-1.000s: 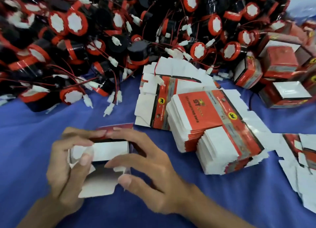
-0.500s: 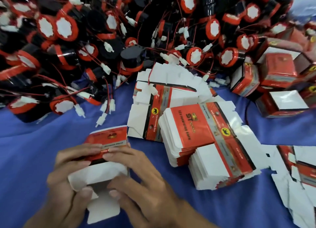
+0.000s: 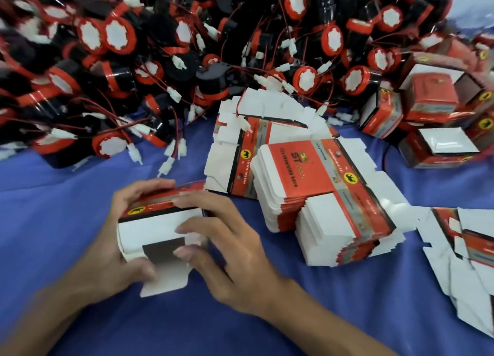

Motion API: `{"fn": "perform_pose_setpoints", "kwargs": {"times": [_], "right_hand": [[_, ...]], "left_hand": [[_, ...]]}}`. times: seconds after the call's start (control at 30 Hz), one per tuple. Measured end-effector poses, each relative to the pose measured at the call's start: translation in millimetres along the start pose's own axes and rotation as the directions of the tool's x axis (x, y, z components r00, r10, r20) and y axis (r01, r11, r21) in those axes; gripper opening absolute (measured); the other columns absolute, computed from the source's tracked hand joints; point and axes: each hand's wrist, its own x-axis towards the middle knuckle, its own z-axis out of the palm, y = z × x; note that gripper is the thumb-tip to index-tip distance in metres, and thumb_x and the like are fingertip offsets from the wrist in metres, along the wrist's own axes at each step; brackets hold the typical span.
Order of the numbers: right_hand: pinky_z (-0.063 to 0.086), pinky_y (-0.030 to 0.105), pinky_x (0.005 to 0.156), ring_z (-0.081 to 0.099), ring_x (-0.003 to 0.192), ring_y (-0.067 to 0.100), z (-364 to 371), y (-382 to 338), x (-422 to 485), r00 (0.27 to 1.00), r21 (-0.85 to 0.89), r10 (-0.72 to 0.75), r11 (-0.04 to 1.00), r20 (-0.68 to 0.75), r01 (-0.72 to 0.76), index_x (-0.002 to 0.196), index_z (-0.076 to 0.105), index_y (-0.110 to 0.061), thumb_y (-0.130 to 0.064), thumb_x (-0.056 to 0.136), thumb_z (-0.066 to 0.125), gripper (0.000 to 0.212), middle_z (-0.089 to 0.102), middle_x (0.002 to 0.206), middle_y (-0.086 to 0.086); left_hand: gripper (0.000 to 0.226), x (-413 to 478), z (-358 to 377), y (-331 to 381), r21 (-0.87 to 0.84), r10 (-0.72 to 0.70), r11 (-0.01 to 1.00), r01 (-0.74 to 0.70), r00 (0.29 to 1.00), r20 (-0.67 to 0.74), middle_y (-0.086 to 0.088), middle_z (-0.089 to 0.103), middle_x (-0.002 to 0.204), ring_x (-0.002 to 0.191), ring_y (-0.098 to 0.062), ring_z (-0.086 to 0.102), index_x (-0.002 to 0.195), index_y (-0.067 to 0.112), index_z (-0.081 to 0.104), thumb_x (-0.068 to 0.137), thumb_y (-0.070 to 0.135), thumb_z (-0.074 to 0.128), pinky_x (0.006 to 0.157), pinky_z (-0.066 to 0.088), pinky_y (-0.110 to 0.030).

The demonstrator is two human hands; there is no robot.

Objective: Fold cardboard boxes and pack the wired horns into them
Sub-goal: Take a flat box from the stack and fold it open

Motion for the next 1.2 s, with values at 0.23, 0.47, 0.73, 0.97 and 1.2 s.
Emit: {"fn": "perform_pose_setpoints", "kwargs": {"times": [0.23,0.47,0.73,0.97,1.2], "right_hand": [[0.028,0.031,0.114,0.026,0.143,0.018,-2,-5,5,0.983,-0.058,0.17,0.984,0.071,-0.166,0.136,0.042,0.003,-0.034,0.078,0.074,0.076,0.029,0.149,0.019],[0.02,0.045,0.117,0.014,0.147,0.02,-6,-9,4,0.94,0.015,0.244,0.967,0.24,-0.255,0.151,0.018,-0.032,-0.062,0.095,0.028,0.064,0.02,0.157,-0.003],[0.028,0.033,0.112,0.034,0.138,0.015,-5,-5,1,0.909,0.111,0.358,0.916,0.212,-0.386,0.145,0.033,-0.023,-0.04,0.095,0.038,0.053,0.04,0.146,-0.005],[0.028,0.025,0.11,0.037,0.135,0.011,-6,-7,4,0.895,0.238,0.402,0.866,0.19,-0.44,0.141,0.04,-0.019,-0.044,0.093,0.033,0.054,0.046,0.142,-0.002],[0.04,0.008,0.087,0.053,0.104,-0.004,-11,-10,5,0.899,0.391,0.374,0.81,0.228,-0.436,0.127,0.047,-0.007,-0.013,0.093,0.045,0.034,0.055,0.114,-0.005]], "left_hand": [[0.051,-1,8,15,0.005,0.083,0.997,-0.083,0.988,-0.129,0.008,0.059,0.13,0.115,-0.015,0.06,0.129,0.04,0.048,0.085,0.065,0.057,0.089,0.053,-0.026],[0.045,-5,22,30,-0.142,0.015,0.988,-0.053,0.967,-0.253,0.001,0.064,0.121,0.11,-0.023,0.063,0.112,0.04,0.059,0.079,0.07,0.06,0.088,0.053,-0.031],[0.062,-5,23,4,-0.158,0.028,0.985,-0.064,0.975,-0.221,0.009,0.054,0.126,0.118,-0.015,0.055,0.121,0.042,0.051,0.076,0.084,0.045,0.093,0.051,-0.031],[0.079,-1,7,-24,-0.168,-0.092,0.984,0.052,0.967,-0.239,-0.011,0.056,0.129,0.114,-0.023,0.058,0.123,0.024,0.055,0.066,0.077,0.067,0.087,0.055,-0.039],[0.046,-11,14,-11,-0.085,0.064,0.993,-0.081,0.981,-0.185,-0.004,0.051,0.13,0.123,-0.033,0.048,0.129,0.031,0.046,0.094,0.06,0.048,0.099,0.042,-0.051]]}}
